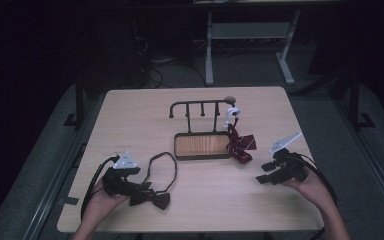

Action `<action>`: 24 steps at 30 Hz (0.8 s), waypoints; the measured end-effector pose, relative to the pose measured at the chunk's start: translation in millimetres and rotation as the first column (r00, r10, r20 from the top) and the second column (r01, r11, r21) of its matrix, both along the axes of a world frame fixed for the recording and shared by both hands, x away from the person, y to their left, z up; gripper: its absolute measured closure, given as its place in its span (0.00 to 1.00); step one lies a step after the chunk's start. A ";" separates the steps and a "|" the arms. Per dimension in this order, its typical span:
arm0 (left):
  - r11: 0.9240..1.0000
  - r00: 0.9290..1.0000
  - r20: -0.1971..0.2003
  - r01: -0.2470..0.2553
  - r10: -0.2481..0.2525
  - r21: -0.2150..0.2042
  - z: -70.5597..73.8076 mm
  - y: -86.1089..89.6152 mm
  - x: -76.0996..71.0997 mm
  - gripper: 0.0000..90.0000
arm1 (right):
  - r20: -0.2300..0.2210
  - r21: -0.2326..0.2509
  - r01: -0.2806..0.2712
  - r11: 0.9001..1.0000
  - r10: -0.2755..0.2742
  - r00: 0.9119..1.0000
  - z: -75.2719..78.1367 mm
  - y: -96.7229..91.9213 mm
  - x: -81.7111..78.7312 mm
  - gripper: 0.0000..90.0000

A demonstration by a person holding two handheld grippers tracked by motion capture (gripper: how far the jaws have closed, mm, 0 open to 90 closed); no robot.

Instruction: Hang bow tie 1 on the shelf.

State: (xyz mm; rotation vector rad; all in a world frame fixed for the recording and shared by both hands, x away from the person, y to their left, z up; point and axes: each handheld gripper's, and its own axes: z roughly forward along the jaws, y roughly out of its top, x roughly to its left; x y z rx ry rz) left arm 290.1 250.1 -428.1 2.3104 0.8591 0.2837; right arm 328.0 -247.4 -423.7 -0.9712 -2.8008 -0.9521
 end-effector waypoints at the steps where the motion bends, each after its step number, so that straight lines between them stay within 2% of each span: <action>1: 1.000 1.000 0.001 0.001 -0.001 -0.001 0.3 -0.3 0.3 0.35 | -0.005 0.006 0.002 1.000 -0.002 1.000 0.3 0.4 0.0 0.46; 11: 0.999 1.000 -0.006 0.028 -0.028 0.014 5.0 -4.9 4.6 0.40 | -0.005 -0.002 -0.010 1.000 0.010 1.000 -2.6 7.5 -1.7 0.45; 17: 0.999 0.999 -0.007 0.040 -0.039 0.025 10.3 -8.8 13.9 0.42 | 0.004 0.001 -0.017 1.000 0.017 1.000 -1.2 9.2 -4.2 0.44; 24: 0.998 0.999 -0.027 0.044 -0.043 0.037 11.0 -14.8 25.2 0.44 | 0.007 0.002 -0.010 1.000 0.010 1.000 -1.0 6.3 -5.5 0.44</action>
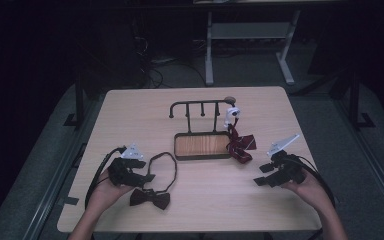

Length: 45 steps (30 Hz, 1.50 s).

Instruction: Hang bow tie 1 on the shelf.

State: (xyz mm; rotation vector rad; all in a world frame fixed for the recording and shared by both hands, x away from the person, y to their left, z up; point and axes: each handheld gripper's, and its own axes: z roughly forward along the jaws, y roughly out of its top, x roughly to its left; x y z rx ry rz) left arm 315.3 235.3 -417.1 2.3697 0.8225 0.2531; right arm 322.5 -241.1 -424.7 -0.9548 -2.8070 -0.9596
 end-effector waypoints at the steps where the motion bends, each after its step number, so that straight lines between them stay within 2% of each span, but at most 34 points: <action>1: 1.000 1.000 -0.001 -0.001 0.001 0.001 0.1 -0.8 1.4 0.44 | -0.001 -0.001 0.002 1.000 -0.002 1.000 0.0 -0.5 -0.2 0.44; 7: 1.000 1.000 -0.018 -0.004 0.004 -0.003 1.0 -2.9 10.4 0.45 | -0.009 0.003 0.007 1.000 -0.007 1.000 -0.8 -2.1 -0.8 0.44; 19: 1.000 0.999 -0.053 -0.007 0.009 0.026 3.6 -5.5 28.7 0.46 | -0.003 0.000 0.001 1.000 -0.001 1.000 -2.3 -3.5 -0.4 0.44; 26: 0.999 0.996 -0.080 -0.029 0.030 0.012 -0.1 -3.6 37.7 0.47 | -0.002 0.007 0.003 1.000 -0.003 1.000 -0.8 -3.6 -1.4 0.44; 28: 0.999 0.996 -0.085 -0.030 0.033 0.032 -0.9 -4.7 40.9 0.47 | 0.003 0.006 0.001 1.000 -0.001 1.000 1.2 -2.7 -2.3 0.44; 33: 0.998 0.995 -0.080 -0.048 0.051 0.050 -0.2 -6.9 47.5 0.49 | 0.005 0.007 -0.004 1.000 0.004 1.000 2.0 -1.2 -2.8 0.44; 39: 0.996 0.993 -0.103 -0.052 0.059 0.066 -1.9 -11.1 57.6 0.55 | 0.014 0.004 -0.010 1.000 0.010 1.000 3.1 -1.2 -3.8 0.44; 45: 0.989 0.992 -0.100 -0.059 0.073 0.138 -5.4 -17.2 66.4 0.60 | 0.020 0.001 -0.009 1.000 0.009 1.000 3.8 -1.3 -4.2 0.44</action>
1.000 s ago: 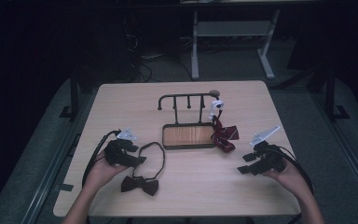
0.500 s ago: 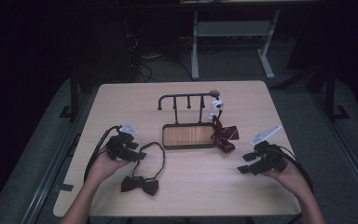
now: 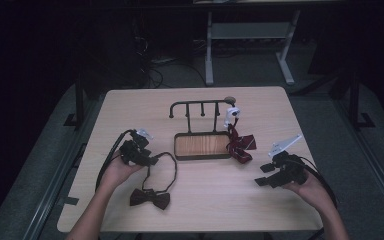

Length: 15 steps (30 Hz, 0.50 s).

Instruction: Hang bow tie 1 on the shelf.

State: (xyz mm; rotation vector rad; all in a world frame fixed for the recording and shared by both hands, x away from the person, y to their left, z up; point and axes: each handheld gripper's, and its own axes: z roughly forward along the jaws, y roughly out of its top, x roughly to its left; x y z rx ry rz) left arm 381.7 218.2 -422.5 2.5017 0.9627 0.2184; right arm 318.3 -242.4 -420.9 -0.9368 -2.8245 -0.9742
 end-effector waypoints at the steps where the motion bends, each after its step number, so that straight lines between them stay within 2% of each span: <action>1: 1.000 1.000 0.003 -0.002 0.002 0.005 -0.3 -0.5 0.9 0.62 | -0.001 -0.002 0.000 1.000 0.000 1.000 -0.6 -0.1 0.0 0.44; 3: 1.000 1.000 0.007 -0.018 0.018 0.011 -1.9 -1.6 2.7 0.65 | -0.002 -0.002 -0.005 1.000 0.005 1.000 -1.4 0.0 0.0 0.44; 7: 0.999 1.000 -0.008 -0.014 0.014 0.046 -4.2 -0.3 7.4 0.71 | -0.002 -0.001 -0.005 1.000 0.005 1.000 -1.1 -0.3 0.0 0.44; 9: 0.999 1.000 -0.014 -0.024 0.025 0.039 -6.4 -0.2 8.9 0.74 | -0.003 -0.002 -0.004 1.000 0.004 1.000 -0.6 -0.2 -0.4 0.44; 11: 0.999 1.000 -0.026 -0.014 0.015 0.052 -7.3 1.1 11.0 0.76 | -0.004 0.001 -0.001 1.000 0.001 1.000 -0.1 -0.1 -1.0 0.44; 15: 0.999 0.999 -0.045 -0.003 0.005 0.048 -9.2 1.0 12.7 0.79 | -0.003 -0.001 -0.001 1.000 0.001 1.000 -0.4 -0.6 -0.6 0.44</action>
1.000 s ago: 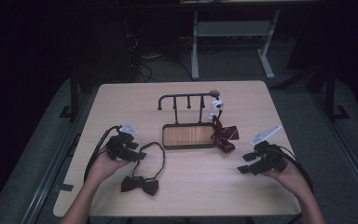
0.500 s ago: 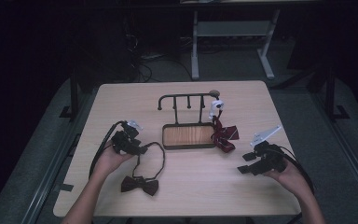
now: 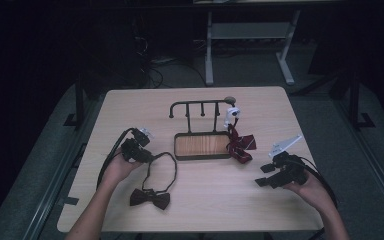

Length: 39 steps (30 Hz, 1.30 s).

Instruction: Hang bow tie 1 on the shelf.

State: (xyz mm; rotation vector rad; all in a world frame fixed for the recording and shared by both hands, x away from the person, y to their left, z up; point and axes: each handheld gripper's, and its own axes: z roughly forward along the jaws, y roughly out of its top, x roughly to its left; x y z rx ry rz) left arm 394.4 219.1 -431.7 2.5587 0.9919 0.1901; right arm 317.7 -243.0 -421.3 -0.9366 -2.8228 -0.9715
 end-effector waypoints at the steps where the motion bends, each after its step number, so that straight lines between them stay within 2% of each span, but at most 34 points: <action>1: 1.000 1.000 -0.001 0.001 -0.001 0.001 -0.8 -0.3 0.3 0.80 | 0.000 0.000 -0.001 1.000 0.001 1.000 -0.1 0.1 0.0 0.44; 7: 1.000 1.000 -0.024 0.004 -0.004 0.011 -5.0 -1.7 2.2 0.83 | 0.002 0.000 -0.004 1.000 0.004 1.000 0.1 0.4 -0.1 0.44; 11: 1.000 0.999 -0.032 0.007 -0.007 0.009 -6.1 -2.0 3.0 0.87 | 0.004 0.025 -0.013 1.000 0.013 1.000 3.9 0.9 -1.7 0.44; 18: 1.000 0.998 -0.052 0.021 -0.021 -0.001 -8.0 -2.8 3.7 0.99 | 0.002 0.024 -0.013 1.000 0.013 1.000 3.4 1.5 -1.9 0.44; 25: 0.999 0.998 -0.039 0.039 -0.039 0.003 -5.6 -3.0 1.3 1.00 | 0.003 0.017 -0.011 1.000 0.011 1.000 1.0 0.3 -0.8 0.44; 27: 0.999 0.999 -0.036 0.038 -0.038 -0.010 -3.5 -2.8 -0.6 1.00 | 0.001 0.014 -0.009 1.000 0.009 1.000 0.7 0.4 -0.8 0.44; 30: 0.998 0.998 -0.022 0.055 -0.055 -0.011 1.2 -1.3 -3.5 1.00 | -0.004 0.016 -0.006 1.000 0.006 1.000 -0.1 -0.2 -0.8 0.44; 33: 0.998 0.998 -0.011 0.055 -0.055 -0.030 6.3 0.3 -8.5 1.00 | -0.007 0.013 -0.005 1.000 0.005 1.000 -1.3 -0.9 -0.6 0.44; 37: 0.997 0.997 0.000 0.081 -0.081 -0.017 14.2 1.5 -13.0 1.00 | -0.012 0.012 0.001 1.000 -0.001 1.000 -3.0 -2.2 0.4 0.44; 39: 0.996 0.997 0.002 0.082 -0.082 -0.030 18.0 0.9 -15.2 1.00 | -0.010 0.011 0.003 1.000 -0.003 1.000 -4.0 -3.1 1.3 0.44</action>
